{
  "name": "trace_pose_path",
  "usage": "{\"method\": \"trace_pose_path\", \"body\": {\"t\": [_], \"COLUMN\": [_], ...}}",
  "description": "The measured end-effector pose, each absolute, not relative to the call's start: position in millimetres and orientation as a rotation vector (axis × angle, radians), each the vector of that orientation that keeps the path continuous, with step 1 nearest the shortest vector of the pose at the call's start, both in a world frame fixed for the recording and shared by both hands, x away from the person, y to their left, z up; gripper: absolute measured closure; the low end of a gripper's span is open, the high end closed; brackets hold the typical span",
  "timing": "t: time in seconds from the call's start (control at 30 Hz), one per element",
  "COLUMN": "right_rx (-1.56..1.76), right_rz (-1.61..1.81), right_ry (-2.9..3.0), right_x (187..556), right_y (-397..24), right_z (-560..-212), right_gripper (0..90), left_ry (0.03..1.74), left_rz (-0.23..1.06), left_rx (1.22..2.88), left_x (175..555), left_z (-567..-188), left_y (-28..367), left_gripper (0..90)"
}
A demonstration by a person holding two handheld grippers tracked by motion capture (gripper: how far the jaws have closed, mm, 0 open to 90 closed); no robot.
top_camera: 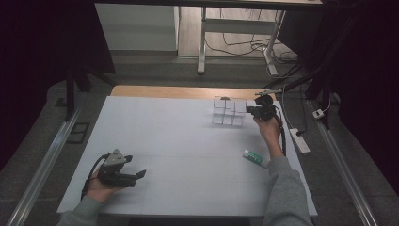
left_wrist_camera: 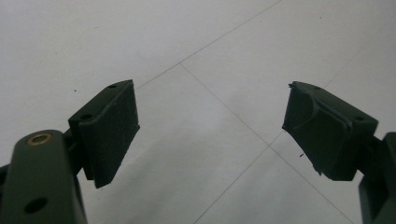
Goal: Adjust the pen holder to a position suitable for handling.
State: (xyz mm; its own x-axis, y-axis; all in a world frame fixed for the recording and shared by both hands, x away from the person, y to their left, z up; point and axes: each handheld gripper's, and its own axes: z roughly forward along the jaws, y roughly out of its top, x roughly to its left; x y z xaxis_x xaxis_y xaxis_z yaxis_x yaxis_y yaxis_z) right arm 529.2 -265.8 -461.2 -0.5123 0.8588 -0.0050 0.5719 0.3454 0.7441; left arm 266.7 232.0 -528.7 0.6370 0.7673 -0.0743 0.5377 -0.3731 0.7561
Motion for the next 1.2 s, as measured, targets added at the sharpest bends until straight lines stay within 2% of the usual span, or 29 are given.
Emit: {"method": "trace_pose_path", "body": {"t": [1.2], "right_rx": [1.17], "right_rz": [0.993], "right_ry": [2.268], "right_x": [536.8], "right_y": [-211.6], "right_z": [-463.9], "right_gripper": [89.6], "left_ry": [1.013], "left_rz": [0.372], "left_rx": [2.07], "left_x": [266.5], "left_z": [-528.5], "left_y": [232.8], "left_gripper": [17.4]}}
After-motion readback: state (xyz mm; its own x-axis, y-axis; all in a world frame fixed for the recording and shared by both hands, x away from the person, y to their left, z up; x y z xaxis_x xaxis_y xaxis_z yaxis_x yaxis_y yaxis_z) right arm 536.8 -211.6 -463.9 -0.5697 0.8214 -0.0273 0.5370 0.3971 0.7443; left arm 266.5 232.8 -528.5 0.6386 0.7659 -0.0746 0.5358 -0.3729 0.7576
